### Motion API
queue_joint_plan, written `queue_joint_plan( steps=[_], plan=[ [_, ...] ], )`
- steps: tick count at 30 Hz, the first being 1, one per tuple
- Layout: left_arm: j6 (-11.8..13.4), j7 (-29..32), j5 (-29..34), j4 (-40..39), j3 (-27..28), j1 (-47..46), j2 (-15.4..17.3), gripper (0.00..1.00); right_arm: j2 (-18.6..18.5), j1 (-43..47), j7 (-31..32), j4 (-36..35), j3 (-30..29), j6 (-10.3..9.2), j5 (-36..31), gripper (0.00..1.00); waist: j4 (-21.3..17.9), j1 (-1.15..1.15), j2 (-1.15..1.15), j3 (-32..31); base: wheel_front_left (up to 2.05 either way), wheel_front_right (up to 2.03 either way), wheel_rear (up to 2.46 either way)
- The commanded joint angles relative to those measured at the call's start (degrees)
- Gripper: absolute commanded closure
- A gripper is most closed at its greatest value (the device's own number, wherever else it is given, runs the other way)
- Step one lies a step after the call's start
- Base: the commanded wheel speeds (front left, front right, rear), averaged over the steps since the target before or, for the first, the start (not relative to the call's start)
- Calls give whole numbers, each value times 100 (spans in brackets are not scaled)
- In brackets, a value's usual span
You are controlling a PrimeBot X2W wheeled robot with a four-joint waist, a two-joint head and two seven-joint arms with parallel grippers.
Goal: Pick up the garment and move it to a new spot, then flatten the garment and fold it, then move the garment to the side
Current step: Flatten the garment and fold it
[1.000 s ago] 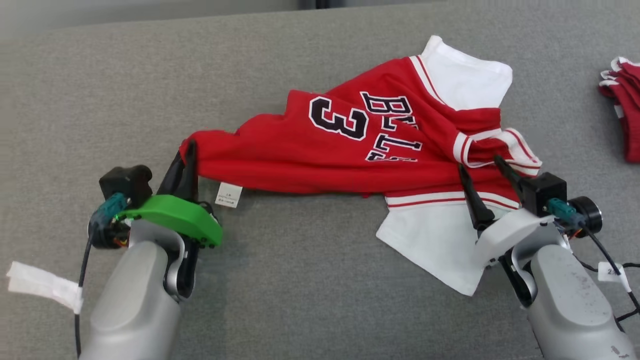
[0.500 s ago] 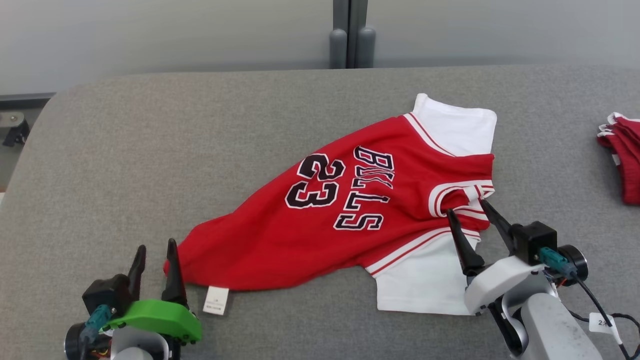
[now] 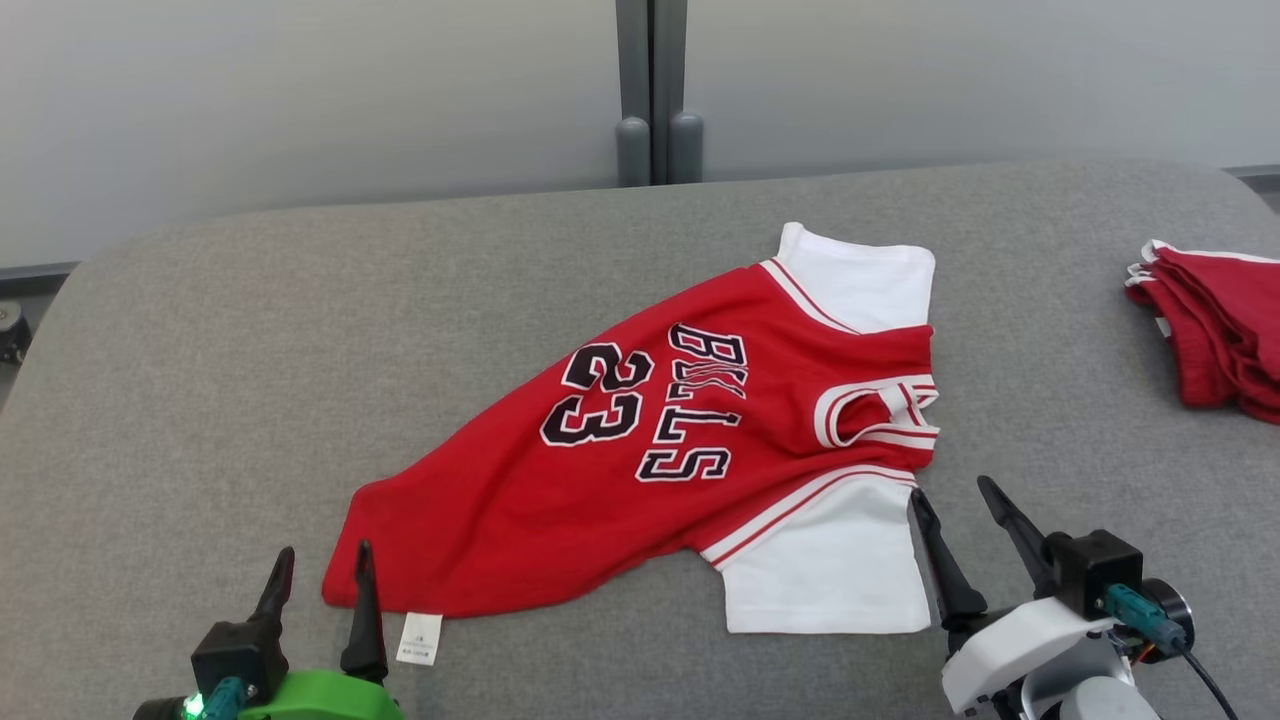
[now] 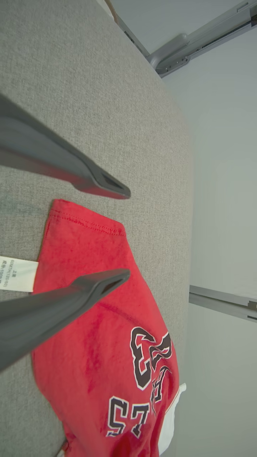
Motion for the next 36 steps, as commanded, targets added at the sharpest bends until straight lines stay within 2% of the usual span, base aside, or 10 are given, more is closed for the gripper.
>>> queue_joint_plan(
  steps=[1,12,26,27,28,29,30,36],
  plan=[
    [-8,-1,-9,32,16,61,2,0,-13,98,-26,39,43,-11,40,0,-21,0,0,-4,0,0,0],
    [37,-2,-86,300,-100,45,3,0,-17,322,-26,934,262,-11,-52,0,36,0,0,92,0,0,0],
    [-19,-2,-161,518,-49,-217,3,0,-15,-160,-13,1725,555,-11,273,0,58,0,0,318,0,0,0],
    [-24,-2,-163,531,-47,-234,3,0,-16,-177,-13,1764,574,-11,284,3,60,0,0,329,0,0,0],
    [-32,-2,-172,558,-50,-254,3,0,-15,-199,-12,1852,598,-11,280,20,63,0,0,347,0,0,0],
    [-39,-2,-177,586,-52,-268,3,0,-14,-220,-7,1924,615,-11,275,57,66,0,0,360,0,0,0],
    [-45,-2,-181,609,-51,-291,3,0,-14,-254,-4,1993,609,-11,280,100,69,0,0,380,0,0,0],
    [-83,-2,-278,894,60,-497,3,0,-3,-393,21,2082,557,-10,192,100,69,0,0,536,0,0,0]
  ],
)
